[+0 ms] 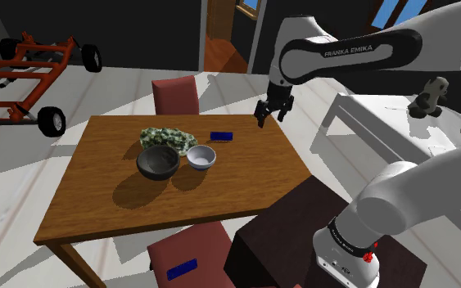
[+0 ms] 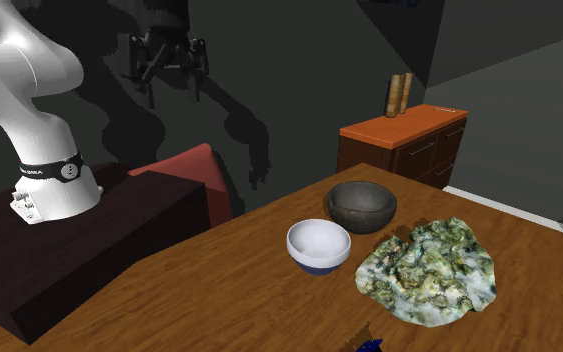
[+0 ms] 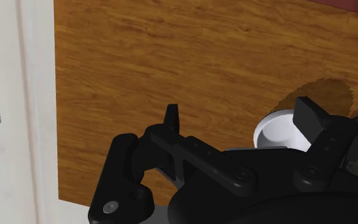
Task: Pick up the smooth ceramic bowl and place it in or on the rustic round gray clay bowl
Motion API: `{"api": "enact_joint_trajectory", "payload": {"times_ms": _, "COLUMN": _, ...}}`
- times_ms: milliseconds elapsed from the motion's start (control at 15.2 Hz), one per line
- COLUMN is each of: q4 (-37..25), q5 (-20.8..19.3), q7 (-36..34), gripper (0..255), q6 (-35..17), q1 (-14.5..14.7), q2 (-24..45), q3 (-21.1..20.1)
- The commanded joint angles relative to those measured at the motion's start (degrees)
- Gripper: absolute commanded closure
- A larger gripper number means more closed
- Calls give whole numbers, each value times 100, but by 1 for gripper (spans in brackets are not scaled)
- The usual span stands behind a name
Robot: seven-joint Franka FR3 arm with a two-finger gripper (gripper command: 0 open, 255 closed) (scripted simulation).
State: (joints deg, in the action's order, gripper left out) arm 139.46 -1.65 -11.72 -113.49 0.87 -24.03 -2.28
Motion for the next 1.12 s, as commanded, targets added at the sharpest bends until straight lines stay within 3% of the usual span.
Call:
{"api": "enact_joint_trajectory", "payload": {"times_ms": 0, "q4": -119, "q5": -5, "q7": -71, "gripper": 0, "q6": -309, "q1": 11, "q2": 414, "q3": -44}}
{"api": "enact_joint_trajectory", "payload": {"times_ms": 528, "q4": -727, "q5": -137, "q7": -385, "gripper": 0, "q6": -1447, "q1": 43, "q2": 2154, "q3": -187}}
{"api": "enact_joint_trajectory", "payload": {"times_ms": 1056, "q4": -1824, "q5": -386, "q7": -715, "gripper": 0, "q6": -2146, "q1": 142, "q2": 3952, "q3": -216}}
